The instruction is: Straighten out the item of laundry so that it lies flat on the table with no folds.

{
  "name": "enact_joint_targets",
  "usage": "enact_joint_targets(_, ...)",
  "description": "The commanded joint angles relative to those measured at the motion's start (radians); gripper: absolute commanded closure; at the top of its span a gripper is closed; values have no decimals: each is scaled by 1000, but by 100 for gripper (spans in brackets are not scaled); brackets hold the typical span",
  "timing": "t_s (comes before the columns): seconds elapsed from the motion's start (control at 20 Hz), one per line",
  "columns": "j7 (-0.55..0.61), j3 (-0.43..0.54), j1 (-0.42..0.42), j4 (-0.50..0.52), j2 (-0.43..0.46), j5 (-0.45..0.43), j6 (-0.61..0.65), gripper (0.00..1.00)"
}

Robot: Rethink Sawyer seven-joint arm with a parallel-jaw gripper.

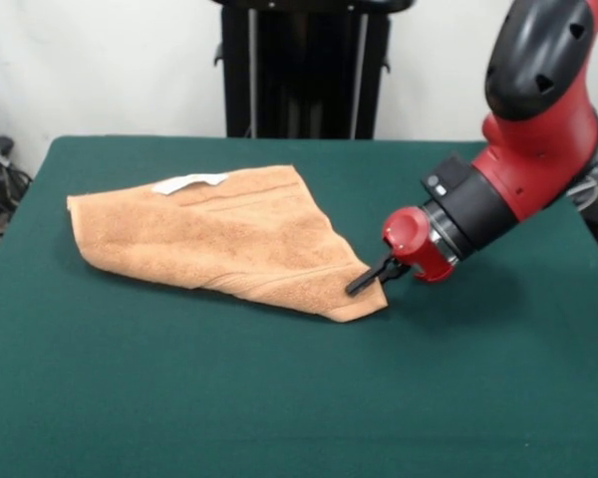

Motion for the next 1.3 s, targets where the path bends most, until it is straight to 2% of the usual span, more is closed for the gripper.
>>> enact_joint_targets(0.05, 333, 26, 23, -114, 31, 87, 135, 100)
enact_joint_targets(1.3, 406, -70, 59, -201, 87, 127, 299, 100)
